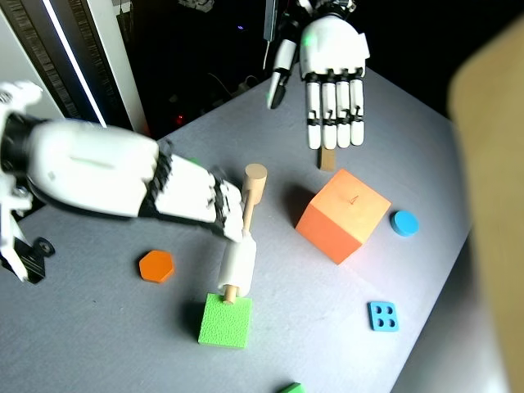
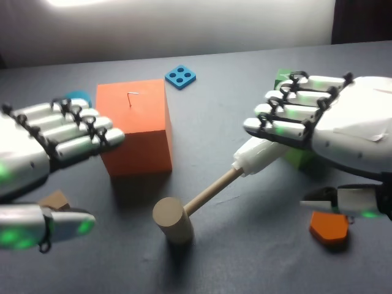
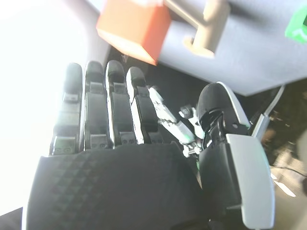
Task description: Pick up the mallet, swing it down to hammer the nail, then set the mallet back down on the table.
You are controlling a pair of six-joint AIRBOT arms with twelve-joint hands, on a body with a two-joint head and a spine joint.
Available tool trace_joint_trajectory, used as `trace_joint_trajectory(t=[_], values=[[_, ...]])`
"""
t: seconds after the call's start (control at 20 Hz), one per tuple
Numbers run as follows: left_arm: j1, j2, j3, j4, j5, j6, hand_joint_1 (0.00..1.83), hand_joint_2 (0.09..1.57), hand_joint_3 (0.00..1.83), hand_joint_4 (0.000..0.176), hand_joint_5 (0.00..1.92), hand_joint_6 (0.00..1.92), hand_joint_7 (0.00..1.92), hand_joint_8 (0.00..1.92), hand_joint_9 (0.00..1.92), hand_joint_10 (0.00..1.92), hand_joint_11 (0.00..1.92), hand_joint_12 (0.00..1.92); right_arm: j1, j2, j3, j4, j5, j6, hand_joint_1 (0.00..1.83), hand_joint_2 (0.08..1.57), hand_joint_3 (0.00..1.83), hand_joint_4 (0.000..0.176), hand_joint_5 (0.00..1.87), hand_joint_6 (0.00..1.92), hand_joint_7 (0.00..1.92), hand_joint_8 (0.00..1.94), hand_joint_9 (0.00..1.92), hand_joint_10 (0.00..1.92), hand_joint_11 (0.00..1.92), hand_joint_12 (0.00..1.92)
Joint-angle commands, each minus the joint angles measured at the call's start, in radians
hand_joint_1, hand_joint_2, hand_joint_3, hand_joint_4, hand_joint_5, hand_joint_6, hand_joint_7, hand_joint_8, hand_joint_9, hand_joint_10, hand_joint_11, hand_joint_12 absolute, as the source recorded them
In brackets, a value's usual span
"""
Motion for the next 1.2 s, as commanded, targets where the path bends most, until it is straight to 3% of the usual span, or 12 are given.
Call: trace_joint_trajectory(t=[0.0,0.2,0.35,0.5,0.6,1.15], values=[[0.001,-0.01,0.013,-0.013,-0.165,-0.018,0.0,1.31,0.01,0.0,0.0,0.0,0.0,0.0,0.0,0.0,0.0,0.0,0.022,-0.007,-0.001,0.059,0.084,-0.06,0.98,1.06,0.0,0.0,0.04,0.0,0.01,0.0,0.01,0.0,0.0,0.17],[0.022,-0.079,0.078,-0.013,-0.215,-0.046,0.0,1.3,0.01,0.0,0.0,0.0,0.0,0.0,0.0,0.0,0.0,0.0,0.066,-0.065,0.015,0.485,0.111,-0.446,1.22,0.94,0.0,0.0,0.02,0.0,0.01,0.0,0.0,0.0,0.0,0.17],[0.034,-0.084,0.097,-0.018,-0.214,-0.046,0.0,1.3,0.01,0.0,0.0,0.0,0.0,0.0,0.0,0.0,0.0,0.0,0.115,-0.114,0.036,0.907,0.147,-0.826,1.32,0.96,0.0,0.0,0.0,0.0,0.0,0.0,0.0,0.0,0.0,0.18],[0.037,-0.105,0.128,-0.021,-0.217,-0.048,0.0,1.31,0.01,0.0,0.0,0.0,0.0,0.0,0.0,0.0,0.0,0.0,0.151,-0.166,0.07,1.184,0.186,-1.059,1.43,0.95,0.0,0.0,0.0,0.0,0.0,0.0,0.0,0.0,0.0,0.27],[0.039,-0.108,0.139,-0.022,-0.218,-0.049,0.0,1.3,0.0,0.0,0.0,0.0,0.0,0.0,0.0,0.0,0.0,0.0,0.163,-0.203,0.103,1.274,0.193,-1.118,1.42,0.96,0.0,0.0,0.0,0.0,0.0,0.0,0.0,0.0,0.0,0.24],[0.036,-0.127,0.166,-0.049,-0.19,-0.042,0.0,1.32,0.01,0.0,0.0,0.0,0.0,0.0,0.0,0.0,0.0,0.0,0.166,-0.379,0.244,1.315,0.236,-1.153,1.33,0.97,0.0,0.0,0.0,0.0,0.0,0.0,0.0,0.0,0.0,0.0]])
